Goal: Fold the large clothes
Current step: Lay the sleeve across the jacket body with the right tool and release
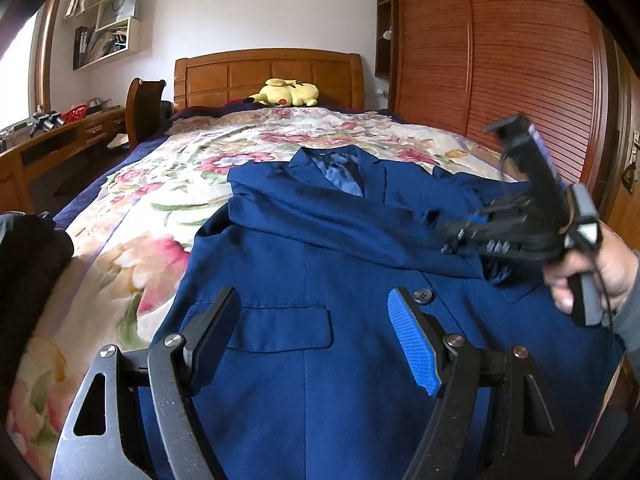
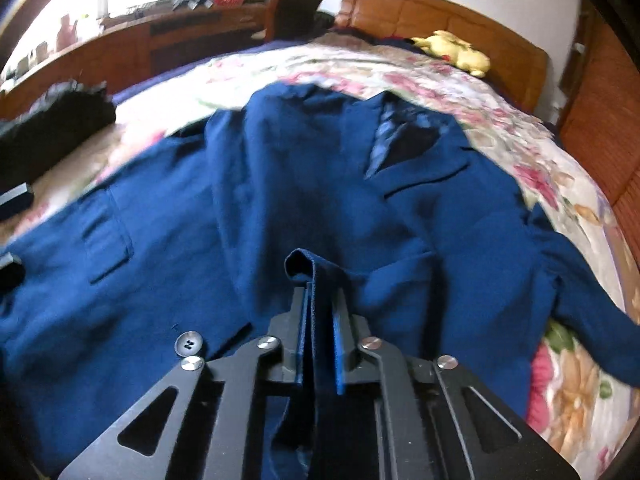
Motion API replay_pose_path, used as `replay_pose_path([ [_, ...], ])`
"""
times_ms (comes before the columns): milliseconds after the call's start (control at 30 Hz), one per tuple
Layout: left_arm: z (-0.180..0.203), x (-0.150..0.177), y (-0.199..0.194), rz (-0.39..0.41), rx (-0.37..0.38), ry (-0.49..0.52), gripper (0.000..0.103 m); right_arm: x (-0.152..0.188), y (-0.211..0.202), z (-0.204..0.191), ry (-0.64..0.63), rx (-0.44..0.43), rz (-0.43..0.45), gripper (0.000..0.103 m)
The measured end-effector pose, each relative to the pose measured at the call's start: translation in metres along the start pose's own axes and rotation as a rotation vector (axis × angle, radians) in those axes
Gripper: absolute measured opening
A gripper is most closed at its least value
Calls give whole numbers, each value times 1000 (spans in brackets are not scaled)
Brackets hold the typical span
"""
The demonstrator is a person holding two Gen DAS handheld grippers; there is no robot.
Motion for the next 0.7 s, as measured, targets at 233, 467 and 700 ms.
replay_pose_path([
  [233,0,-2,-1,7,-3,1,77,-3,-46,71,185,143,141,8],
  [467,0,-1,-4,15,-12,-2,77,17,-72,137,379,335,218,7],
  [700,-4,-1,-4,10,-10,-15,77,50,-25,136,366,278,15,8],
])
Point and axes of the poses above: each gripper's, at about its wrist camera, not at the fingertips, and y roughly the way its jaws point, z to its right, x to its underside, the point moved 4 cm from there along y, roughly the way its jaws point, and after that the axes turned 11 degrees about x, right-handed, at the moved point
